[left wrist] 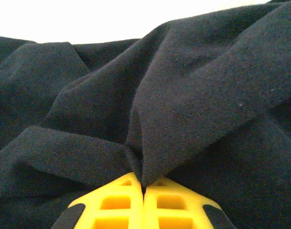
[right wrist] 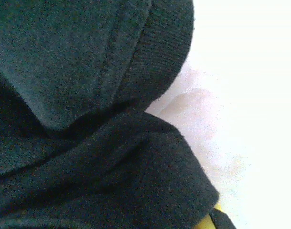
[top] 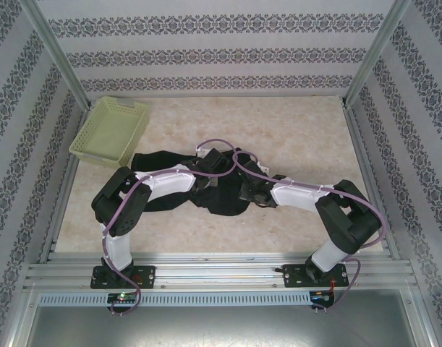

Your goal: Fold the inside-out t-shirt

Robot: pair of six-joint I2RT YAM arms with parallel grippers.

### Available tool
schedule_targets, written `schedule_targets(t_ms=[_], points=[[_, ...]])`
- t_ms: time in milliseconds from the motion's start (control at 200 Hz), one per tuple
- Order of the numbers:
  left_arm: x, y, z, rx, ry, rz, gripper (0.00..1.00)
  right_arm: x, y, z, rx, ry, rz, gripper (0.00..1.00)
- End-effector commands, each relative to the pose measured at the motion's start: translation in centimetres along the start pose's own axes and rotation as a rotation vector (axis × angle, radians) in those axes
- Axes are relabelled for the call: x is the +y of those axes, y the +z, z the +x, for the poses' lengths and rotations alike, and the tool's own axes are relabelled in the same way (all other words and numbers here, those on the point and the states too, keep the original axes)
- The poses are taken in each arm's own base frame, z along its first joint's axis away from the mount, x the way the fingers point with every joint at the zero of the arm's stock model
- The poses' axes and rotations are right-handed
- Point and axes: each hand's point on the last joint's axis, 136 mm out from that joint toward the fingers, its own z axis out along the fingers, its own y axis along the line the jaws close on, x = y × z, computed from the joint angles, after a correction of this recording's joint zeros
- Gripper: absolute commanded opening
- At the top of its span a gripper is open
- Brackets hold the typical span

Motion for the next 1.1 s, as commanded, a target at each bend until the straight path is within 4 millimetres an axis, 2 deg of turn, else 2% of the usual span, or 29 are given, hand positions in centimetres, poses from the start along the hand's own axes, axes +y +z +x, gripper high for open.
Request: schedule_targets(t_ms=[0,145,290,475,575,684,774,864,944,1014,1049,1099], points=[[1.2,0.0,0.3,0.007,0.019,-0.072,0.00,-1.1,-2.0,-0.9,-0.069,-0.048,0.061,0.00],[1.9,0.3,0.4,0.013,0.020,-0.126,0.00,-1.8,-5.0,-0.4,-0.118,-0.100,0.053,0.00],[2.4,0.4,0.5,0.017,0.020,-0.161,0.00,-5.0,-6.8,1.4,-0.117,-0.069,0.063,0.00],[1.8,0.5,0.3,0.016,0.016,-0.134,0.00,-8.2,-7.0,3.5,-0.083,0.007,0.054,0.00],[1.3,0.4,0.1,0.011,0.017,-0.106,0.00,-9.1,-6.7,3.9,-0.073,0.045,0.048,0.00],[-0.2,0.0,-0.1,0.003,0.038,-0.046,0.00,-9.3,-6.3,4.0,-0.052,0.059,0.050,0.00],[-1.8,-0.7,-0.3,-0.018,0.071,0.005,0.00,-8.7,-6.4,3.9,-0.037,0.040,0.031,0.10],[-3.0,-1.5,-0.4,-0.027,0.086,0.056,0.00,-8.5,-6.8,3.5,-0.048,0.021,0.031,0.25],[-3.7,-2.6,-0.9,-0.030,0.087,0.102,0.00,-8.4,-7.5,3.0,-0.066,-0.002,0.029,0.32],[-4.1,-3.5,-1.2,-0.033,0.089,0.139,0.00,-7.6,-8.3,2.6,-0.092,-0.029,-0.017,0.40],[-4.2,-4.0,-1.5,-0.035,0.090,0.154,0.03,-6.7,-8.7,2.4,-0.106,-0.064,-0.063,0.48],[-4.2,-4.7,-1.7,-0.034,0.093,0.165,0.08,-5.0,-9.1,2.6,-0.112,-0.127,-0.133,0.64]])
